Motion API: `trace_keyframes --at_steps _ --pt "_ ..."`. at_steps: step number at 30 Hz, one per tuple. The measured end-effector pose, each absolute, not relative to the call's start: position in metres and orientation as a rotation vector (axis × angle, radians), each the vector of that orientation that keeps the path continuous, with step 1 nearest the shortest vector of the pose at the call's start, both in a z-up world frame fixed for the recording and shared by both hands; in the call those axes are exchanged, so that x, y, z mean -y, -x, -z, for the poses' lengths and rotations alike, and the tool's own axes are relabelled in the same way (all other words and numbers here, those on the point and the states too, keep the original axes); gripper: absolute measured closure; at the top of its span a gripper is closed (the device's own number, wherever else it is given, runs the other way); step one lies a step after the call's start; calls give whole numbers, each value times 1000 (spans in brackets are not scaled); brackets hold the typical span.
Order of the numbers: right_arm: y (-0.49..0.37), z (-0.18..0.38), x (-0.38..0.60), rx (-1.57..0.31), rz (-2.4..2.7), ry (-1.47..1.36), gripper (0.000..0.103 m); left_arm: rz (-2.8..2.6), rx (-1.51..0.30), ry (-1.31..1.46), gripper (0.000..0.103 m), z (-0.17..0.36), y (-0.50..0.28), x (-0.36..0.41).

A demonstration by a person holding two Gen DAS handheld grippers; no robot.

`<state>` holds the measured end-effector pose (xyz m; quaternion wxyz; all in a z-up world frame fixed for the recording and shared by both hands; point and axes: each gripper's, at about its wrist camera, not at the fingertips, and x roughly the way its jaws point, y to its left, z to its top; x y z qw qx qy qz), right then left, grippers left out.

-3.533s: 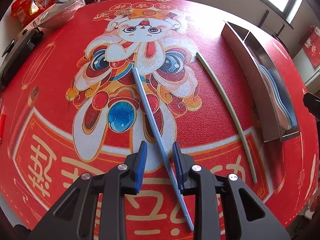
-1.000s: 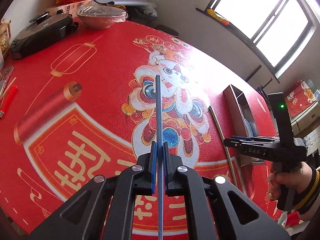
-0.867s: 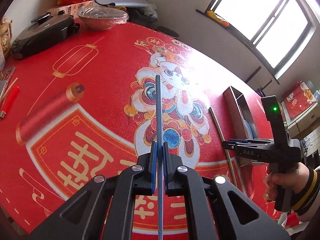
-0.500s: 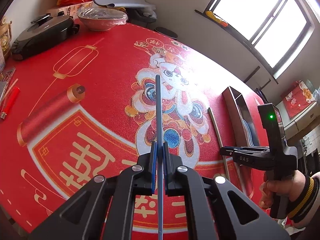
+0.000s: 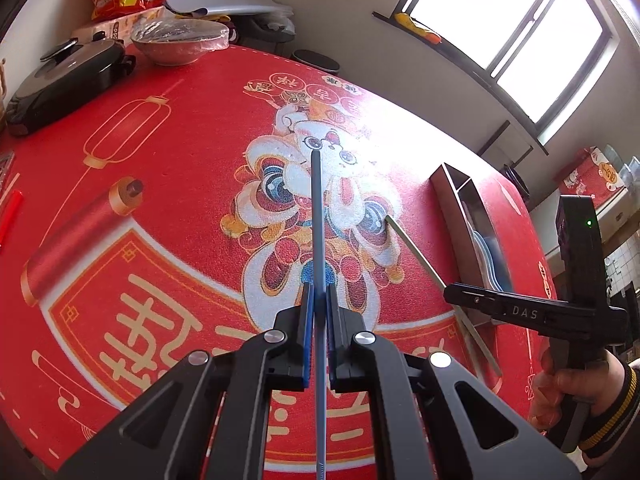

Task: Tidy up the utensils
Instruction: 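Grasp the pale green chopstick with the right gripper while the left holds the blue chopstick, then lift both chopsticks and carry them over the steel caddy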

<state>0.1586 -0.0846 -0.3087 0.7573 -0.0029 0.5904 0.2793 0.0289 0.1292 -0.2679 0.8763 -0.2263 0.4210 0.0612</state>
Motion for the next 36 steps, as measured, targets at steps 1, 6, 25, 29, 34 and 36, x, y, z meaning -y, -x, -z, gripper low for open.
trace_keyframes --at_steps 1,6,25,29,34,36 --pt "-160 307 88 -1286 -613 -4 97 -123 -880 468 97 268 -31 -127" --pt "-172 295 97 -1259 -625 -81 97 -104 -884 456 97 267 -38 -116" --pt "-192 261 130 -1167 -630 -238 97 -97 -889 453 98 268 -44 -105" --pt "-203 242 148 -1109 -602 -278 97 -94 -887 450 97 267 -46 -104" --pt "-229 234 178 -1071 -509 -318 97 -86 -884 440 97 263 -48 -101" --pt "-239 235 189 -1061 -471 -319 97 -85 -884 435 97 262 -48 -100"
